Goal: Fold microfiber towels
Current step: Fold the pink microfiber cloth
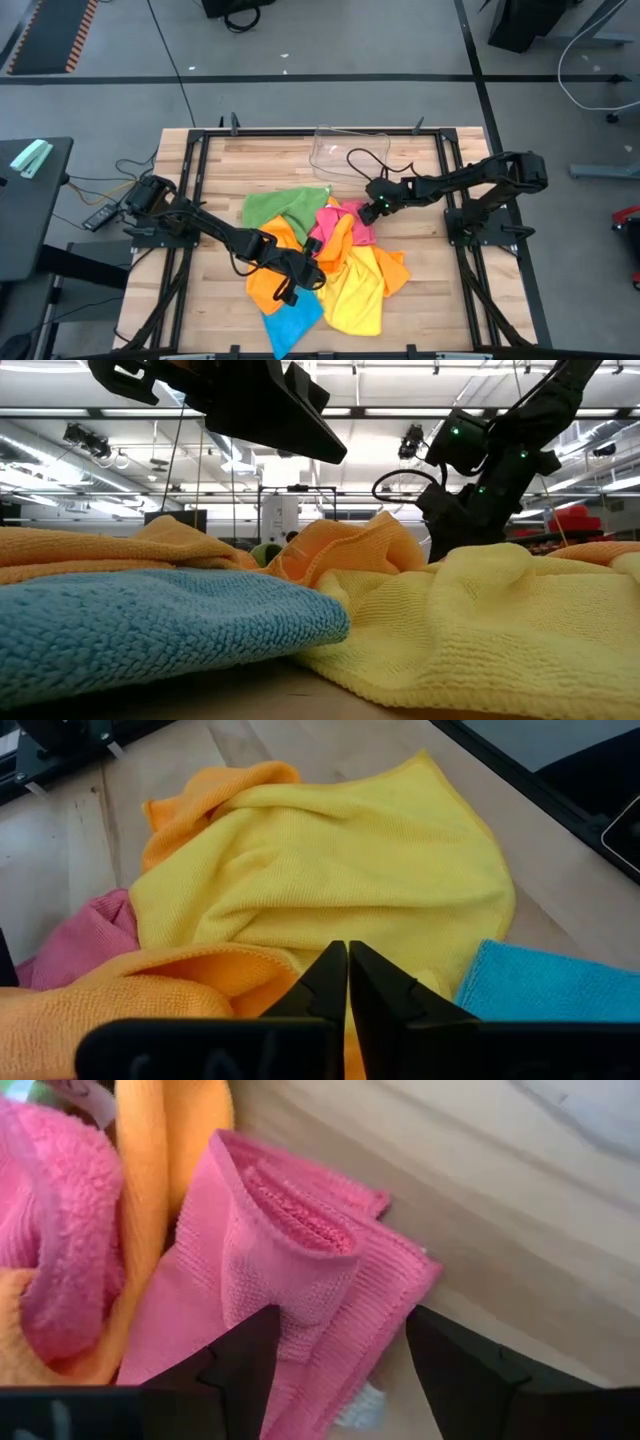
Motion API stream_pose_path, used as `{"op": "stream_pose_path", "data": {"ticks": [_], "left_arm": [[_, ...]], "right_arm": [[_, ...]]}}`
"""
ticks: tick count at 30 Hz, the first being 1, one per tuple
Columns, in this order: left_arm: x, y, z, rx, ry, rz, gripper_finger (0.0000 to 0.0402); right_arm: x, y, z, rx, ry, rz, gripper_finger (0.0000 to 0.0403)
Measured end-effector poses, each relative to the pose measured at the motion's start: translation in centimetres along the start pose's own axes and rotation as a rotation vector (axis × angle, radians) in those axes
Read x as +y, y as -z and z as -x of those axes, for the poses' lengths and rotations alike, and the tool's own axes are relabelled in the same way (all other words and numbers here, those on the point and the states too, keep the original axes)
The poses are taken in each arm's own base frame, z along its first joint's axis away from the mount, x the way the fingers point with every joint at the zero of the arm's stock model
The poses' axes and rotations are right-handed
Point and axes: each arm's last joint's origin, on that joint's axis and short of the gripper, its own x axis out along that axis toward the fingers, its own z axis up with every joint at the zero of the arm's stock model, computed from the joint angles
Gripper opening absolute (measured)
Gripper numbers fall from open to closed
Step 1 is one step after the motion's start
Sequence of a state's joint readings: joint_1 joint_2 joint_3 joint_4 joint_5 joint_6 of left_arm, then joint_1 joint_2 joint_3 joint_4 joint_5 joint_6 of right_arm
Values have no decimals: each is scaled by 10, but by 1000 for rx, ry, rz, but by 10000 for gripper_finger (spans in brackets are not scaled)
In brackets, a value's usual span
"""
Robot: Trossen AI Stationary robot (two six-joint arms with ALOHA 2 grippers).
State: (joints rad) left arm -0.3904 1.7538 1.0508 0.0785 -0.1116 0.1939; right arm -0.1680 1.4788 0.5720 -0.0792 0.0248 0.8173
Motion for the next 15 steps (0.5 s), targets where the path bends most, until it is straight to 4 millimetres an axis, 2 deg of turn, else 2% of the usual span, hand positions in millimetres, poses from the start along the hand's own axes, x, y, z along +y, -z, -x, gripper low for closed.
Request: {"op": "stream_pose_path", "data": {"ticks": [7,15], "left_arm": [[0,0,0,1,0,0,23],[0,0,0,2,0,0,27]], "right_arm": [[-2,2,-12,18,19,1,158],[-2,1,-8,-17,36,34,42]]}}
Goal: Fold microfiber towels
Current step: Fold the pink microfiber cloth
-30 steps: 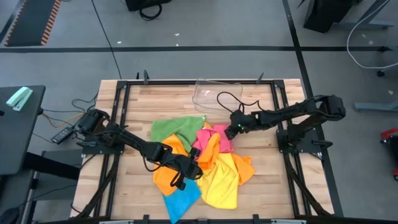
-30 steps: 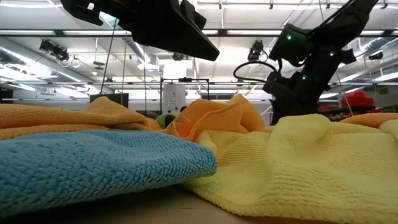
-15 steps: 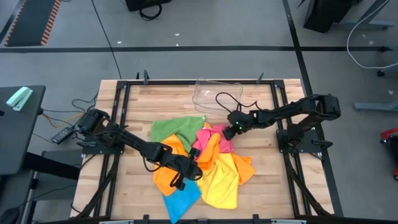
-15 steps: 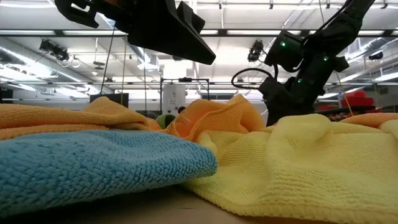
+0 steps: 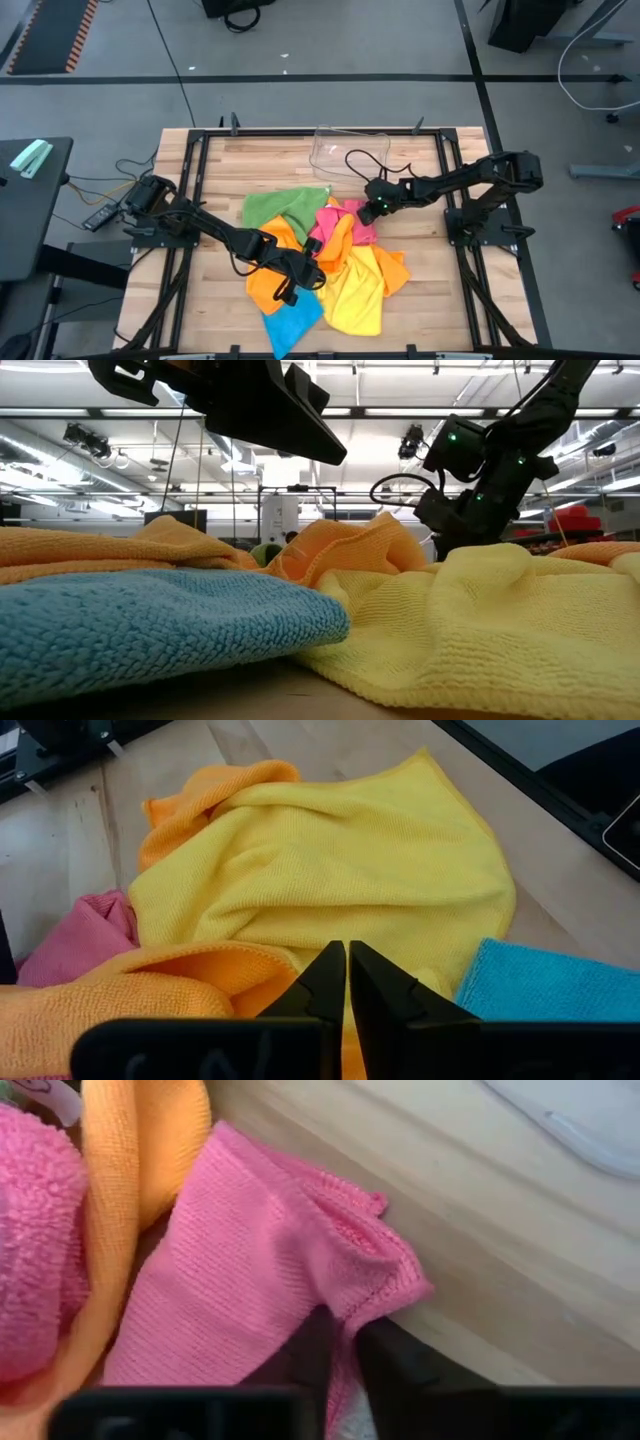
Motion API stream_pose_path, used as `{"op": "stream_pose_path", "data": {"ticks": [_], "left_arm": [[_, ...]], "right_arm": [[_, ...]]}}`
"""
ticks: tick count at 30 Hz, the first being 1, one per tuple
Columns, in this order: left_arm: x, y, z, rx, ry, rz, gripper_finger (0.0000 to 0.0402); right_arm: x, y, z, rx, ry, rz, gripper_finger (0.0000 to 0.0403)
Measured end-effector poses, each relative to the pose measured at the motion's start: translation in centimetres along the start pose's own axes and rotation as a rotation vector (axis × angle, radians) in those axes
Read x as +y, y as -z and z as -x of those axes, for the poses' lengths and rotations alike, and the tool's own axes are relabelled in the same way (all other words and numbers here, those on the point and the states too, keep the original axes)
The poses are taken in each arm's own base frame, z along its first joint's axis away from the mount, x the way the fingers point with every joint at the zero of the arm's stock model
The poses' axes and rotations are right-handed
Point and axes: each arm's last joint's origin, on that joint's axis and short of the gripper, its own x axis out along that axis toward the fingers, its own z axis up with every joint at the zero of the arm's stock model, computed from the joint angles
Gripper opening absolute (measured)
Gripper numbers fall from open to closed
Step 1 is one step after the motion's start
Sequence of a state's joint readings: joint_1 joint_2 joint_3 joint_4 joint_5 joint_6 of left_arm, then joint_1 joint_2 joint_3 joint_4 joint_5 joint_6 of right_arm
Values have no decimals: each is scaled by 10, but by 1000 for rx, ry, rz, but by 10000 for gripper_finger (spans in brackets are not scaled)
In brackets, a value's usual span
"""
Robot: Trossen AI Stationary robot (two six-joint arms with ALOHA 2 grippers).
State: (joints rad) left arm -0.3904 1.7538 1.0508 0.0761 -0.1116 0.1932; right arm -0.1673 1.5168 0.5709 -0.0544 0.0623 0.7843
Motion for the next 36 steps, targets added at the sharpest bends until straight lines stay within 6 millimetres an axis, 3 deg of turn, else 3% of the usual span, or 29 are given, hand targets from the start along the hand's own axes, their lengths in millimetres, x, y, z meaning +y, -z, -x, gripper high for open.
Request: {"op": "stream_pose_path", "data": {"ticks": [3,7,15,24,28,36], "left_arm": [[0,0,0,2,0,0,22],[0,1,0,6,1,-1,19],[0,1,0,7,1,6,29],[1,0,0,2,-2,29,17],[5,0,0,-11,-13,68,14],[15,-7,-1,-91,-42,156,24]], "right_arm": [[0,-1,3,-5,-4,27,11],[1,-3,10,-41,10,64,8],[6,2,33,-135,99,301,6],[-5,8,66,-146,227,387,4],[-7,13,72,-160,304,415,4],[8,29,73,-228,345,564,4]]}}
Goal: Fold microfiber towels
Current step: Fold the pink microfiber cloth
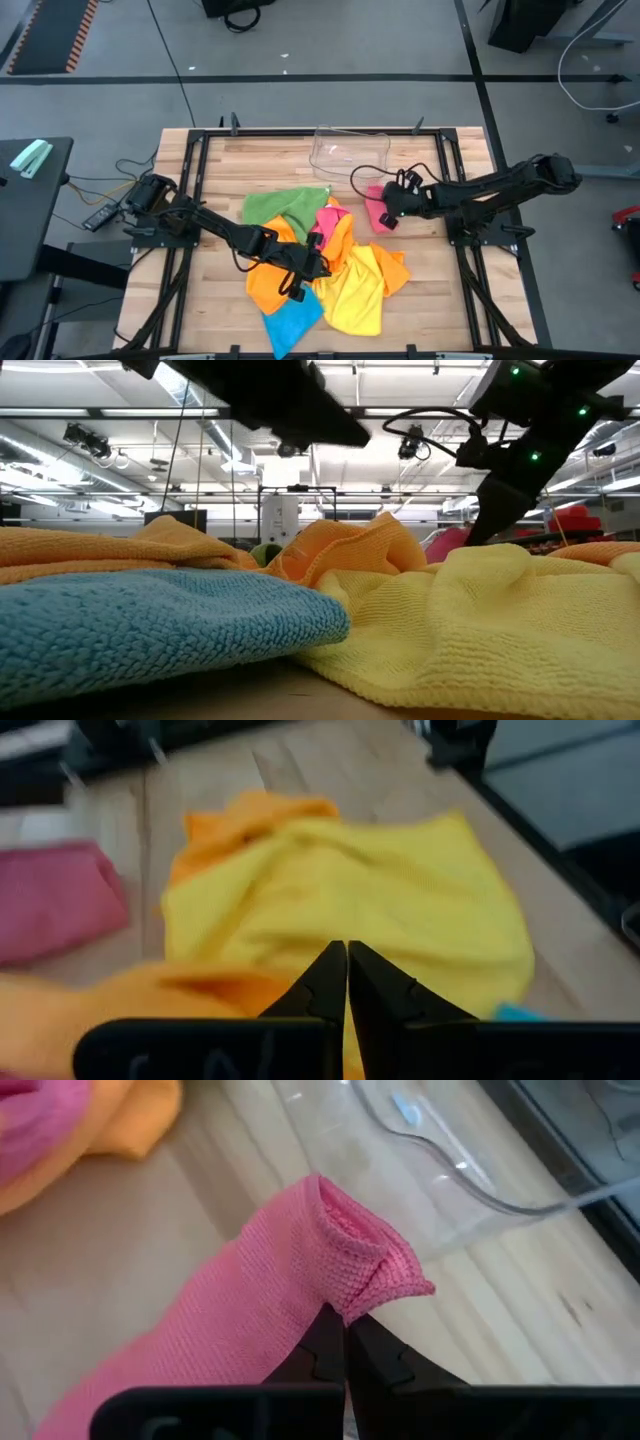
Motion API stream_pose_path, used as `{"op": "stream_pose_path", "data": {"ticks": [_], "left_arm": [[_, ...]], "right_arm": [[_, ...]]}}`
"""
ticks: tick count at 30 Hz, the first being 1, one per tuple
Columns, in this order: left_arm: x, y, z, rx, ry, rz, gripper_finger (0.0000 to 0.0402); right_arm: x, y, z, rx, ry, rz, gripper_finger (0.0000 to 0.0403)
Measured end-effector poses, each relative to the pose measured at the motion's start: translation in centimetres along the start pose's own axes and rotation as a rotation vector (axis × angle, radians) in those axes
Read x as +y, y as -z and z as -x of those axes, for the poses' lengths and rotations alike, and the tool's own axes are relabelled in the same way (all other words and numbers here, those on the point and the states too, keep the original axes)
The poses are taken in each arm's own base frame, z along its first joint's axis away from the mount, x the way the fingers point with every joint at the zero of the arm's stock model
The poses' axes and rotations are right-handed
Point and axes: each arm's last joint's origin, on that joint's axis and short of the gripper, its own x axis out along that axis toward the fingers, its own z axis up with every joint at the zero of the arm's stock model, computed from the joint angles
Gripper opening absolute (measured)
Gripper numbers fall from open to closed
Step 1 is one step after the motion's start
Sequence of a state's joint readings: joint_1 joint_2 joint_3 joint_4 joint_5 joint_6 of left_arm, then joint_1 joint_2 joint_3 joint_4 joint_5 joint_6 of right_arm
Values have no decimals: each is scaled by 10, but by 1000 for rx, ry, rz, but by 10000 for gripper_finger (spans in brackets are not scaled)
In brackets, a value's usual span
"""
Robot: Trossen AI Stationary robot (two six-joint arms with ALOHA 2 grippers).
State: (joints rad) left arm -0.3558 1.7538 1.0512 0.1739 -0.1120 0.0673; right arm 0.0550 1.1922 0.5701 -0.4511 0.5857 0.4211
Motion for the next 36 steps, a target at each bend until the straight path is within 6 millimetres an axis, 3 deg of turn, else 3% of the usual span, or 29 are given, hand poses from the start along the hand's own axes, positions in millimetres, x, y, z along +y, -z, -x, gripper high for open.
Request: {"op": "stream_pose_path", "data": {"ticks": [5,8,16,24,31,36], "left_arm": [[6,-9,-5,-121,-21,41,17],[17,-5,-18,-186,-51,85,15],[72,23,-59,-339,-156,381,40],[106,51,-88,-286,-182,639,107],[123,53,-105,-249,-192,695,187],[138,47,-111,-193,-195,701,207]], "right_arm": [[11,6,-1,13,-9,37,4],[14,8,0,23,-15,34,5],[14,10,4,81,-119,-41,14],[15,14,3,159,-156,-106,20],[15,18,5,246,-217,-149,76],[8,24,12,340,-208,-181,114]]}}
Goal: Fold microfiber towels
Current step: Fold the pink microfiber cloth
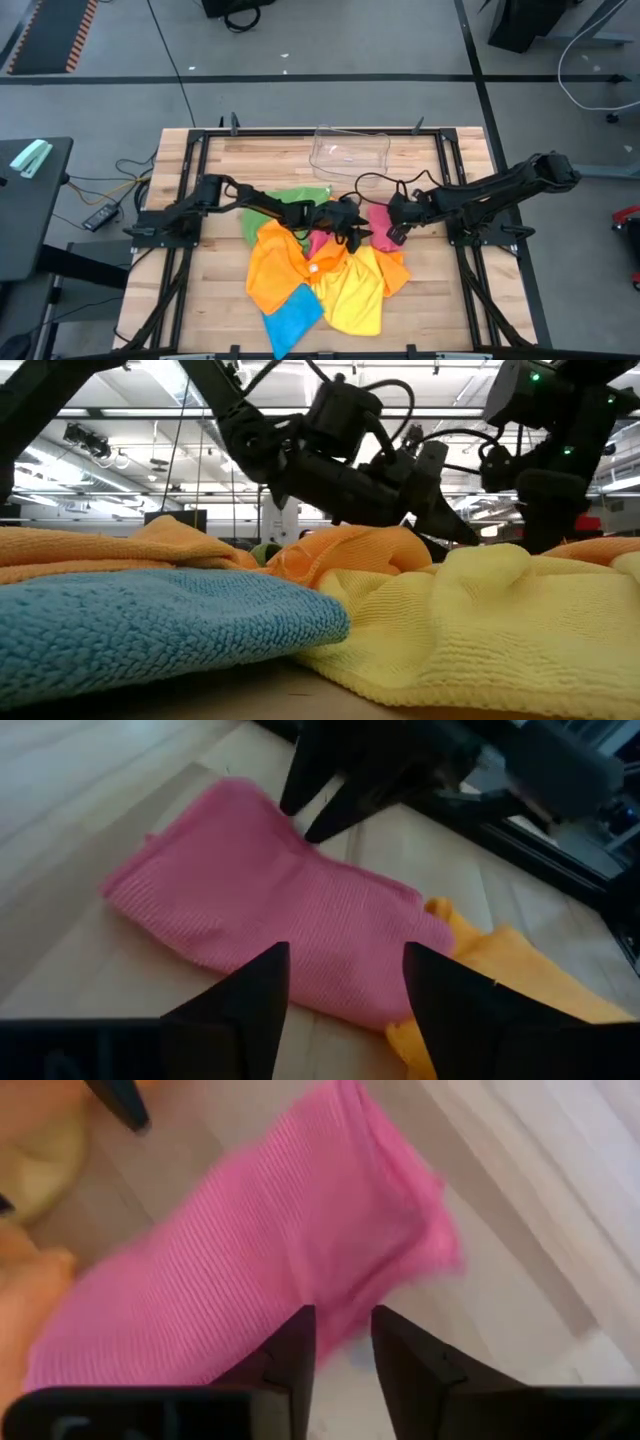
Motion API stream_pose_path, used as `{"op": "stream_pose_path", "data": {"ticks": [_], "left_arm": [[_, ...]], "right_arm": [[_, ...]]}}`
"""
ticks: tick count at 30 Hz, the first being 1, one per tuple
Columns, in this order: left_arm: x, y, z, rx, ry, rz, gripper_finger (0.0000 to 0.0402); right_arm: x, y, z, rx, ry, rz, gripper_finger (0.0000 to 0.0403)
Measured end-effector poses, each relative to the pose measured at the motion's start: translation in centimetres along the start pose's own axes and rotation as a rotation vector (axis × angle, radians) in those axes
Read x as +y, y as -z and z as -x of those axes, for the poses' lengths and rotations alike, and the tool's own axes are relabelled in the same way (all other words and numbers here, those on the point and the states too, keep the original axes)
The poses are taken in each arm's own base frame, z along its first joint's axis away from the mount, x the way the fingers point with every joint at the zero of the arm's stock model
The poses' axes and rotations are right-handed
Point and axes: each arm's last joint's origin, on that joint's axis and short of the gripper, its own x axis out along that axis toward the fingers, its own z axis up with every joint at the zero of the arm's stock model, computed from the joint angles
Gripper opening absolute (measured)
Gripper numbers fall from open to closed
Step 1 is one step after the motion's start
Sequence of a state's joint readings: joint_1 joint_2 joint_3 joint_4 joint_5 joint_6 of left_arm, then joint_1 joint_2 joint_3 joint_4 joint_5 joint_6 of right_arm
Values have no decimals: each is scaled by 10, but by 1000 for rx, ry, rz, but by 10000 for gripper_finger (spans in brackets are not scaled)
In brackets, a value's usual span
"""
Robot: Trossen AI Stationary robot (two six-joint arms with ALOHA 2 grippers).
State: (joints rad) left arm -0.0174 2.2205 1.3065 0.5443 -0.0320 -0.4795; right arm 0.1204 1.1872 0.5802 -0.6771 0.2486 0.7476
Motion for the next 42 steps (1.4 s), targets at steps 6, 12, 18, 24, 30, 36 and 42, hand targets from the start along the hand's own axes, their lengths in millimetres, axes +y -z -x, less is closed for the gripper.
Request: {"op": "stream_pose_path", "data": {"ticks": [6,12,18,24,30,36,42], "left_arm": [[1,-9,-2,-8,0,-46,193],[-2,-9,-2,1,5,-78,177],[-12,-3,-2,61,123,-85,173],[-31,15,1,241,327,-99,172],[-49,32,5,308,364,-218,172],[-56,37,7,317,381,-246,173],[-54,36,6,313,379,-257,173]], "right_arm": [[-7,-1,15,58,65,-26,134],[-14,-11,13,-74,31,-53,138],[-27,-18,-6,-121,-21,-115,139],[-32,-20,-8,-86,-63,-191,169],[-38,-23,-9,-44,-112,-343,223],[-37,-25,-24,46,-113,-463,255],[-28,-26,-40,87,-127,-548,257]]}}
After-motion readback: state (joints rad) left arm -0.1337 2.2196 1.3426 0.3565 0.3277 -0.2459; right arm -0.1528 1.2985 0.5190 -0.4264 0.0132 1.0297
